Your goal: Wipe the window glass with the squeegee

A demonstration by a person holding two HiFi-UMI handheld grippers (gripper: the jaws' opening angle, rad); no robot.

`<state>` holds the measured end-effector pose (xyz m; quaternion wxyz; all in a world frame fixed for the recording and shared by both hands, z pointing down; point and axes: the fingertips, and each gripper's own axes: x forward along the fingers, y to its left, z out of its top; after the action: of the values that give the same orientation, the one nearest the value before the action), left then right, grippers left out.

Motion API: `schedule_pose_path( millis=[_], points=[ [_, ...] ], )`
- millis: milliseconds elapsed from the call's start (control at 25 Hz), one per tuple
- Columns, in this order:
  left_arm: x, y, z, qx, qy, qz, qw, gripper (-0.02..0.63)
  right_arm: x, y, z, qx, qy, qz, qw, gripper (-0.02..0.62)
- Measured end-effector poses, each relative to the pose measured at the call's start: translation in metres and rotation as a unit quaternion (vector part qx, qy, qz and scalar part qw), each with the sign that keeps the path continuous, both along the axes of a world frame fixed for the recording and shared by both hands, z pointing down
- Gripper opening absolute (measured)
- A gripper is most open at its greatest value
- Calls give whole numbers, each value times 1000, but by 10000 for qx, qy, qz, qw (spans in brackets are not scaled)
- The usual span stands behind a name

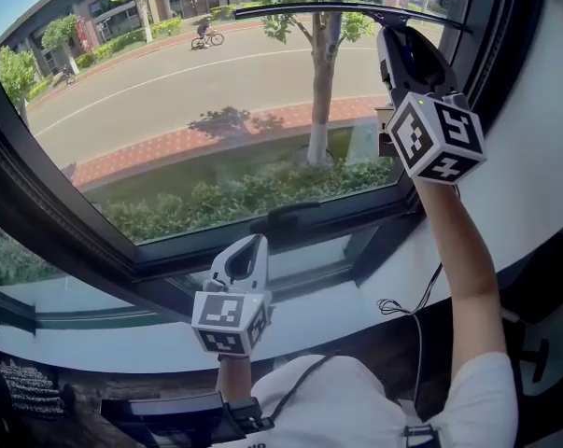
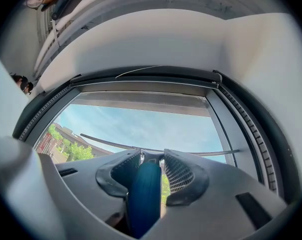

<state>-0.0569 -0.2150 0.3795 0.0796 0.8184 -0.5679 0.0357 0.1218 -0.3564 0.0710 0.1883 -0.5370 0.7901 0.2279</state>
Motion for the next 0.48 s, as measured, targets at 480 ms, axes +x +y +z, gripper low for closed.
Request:
schedule_pose_path(
  millis=[480],
  points=[
    [22,-24,-56,595,-472,388,9964,0,0,0,22,-99,50,-3,9999,149]
  ],
)
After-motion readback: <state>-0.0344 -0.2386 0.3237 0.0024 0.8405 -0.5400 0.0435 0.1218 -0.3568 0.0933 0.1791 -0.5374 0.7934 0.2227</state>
